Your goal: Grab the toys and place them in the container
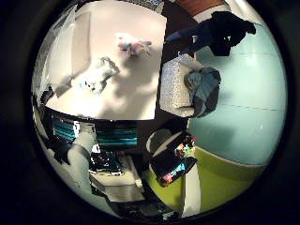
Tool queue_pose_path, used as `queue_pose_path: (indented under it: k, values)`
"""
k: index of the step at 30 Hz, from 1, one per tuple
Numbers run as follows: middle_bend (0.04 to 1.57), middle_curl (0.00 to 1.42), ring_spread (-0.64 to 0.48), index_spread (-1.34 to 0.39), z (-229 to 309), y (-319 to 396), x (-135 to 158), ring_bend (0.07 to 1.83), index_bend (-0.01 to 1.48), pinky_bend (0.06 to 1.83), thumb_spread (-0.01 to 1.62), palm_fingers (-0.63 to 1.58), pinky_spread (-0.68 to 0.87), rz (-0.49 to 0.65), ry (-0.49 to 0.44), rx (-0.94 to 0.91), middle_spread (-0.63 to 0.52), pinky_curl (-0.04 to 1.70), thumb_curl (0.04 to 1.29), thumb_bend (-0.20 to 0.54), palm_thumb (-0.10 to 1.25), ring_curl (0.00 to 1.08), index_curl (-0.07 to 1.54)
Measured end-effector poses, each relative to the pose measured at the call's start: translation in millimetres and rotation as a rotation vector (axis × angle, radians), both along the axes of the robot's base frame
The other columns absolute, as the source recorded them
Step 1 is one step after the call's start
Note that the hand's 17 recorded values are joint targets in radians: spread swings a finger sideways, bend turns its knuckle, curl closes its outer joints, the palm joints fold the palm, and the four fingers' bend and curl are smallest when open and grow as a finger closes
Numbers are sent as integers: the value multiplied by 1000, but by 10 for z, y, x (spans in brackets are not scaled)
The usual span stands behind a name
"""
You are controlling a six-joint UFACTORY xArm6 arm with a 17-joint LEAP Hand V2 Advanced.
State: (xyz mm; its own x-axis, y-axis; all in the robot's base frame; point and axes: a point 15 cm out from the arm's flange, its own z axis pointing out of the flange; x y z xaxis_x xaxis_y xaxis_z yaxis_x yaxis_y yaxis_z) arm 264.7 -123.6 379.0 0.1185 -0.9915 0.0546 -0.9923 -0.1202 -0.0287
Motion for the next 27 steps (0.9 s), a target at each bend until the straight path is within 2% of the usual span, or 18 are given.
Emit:
queue_pose_path:
  k: [6,12,17,27]
  values:
    - [201,312,178,-348,-60,-234,189,320,127,439,1093,166,438,5,-22,-66,-20,279,347,-27,675,241,264]
    - [217,327,178,-318,-47,-628,529,370,143,475,1100,138,436,-23,-40,-119,-3,292,339,-21,636,255,240]
    - [221,331,165,-358,-13,-903,868,365,168,456,1102,195,429,-48,-65,-127,-50,283,344,-20,641,249,261]
    - [206,331,169,-351,-477,-975,1521,354,154,451,1110,168,425,-49,-8,-56,-54,279,356,-22,644,243,260]
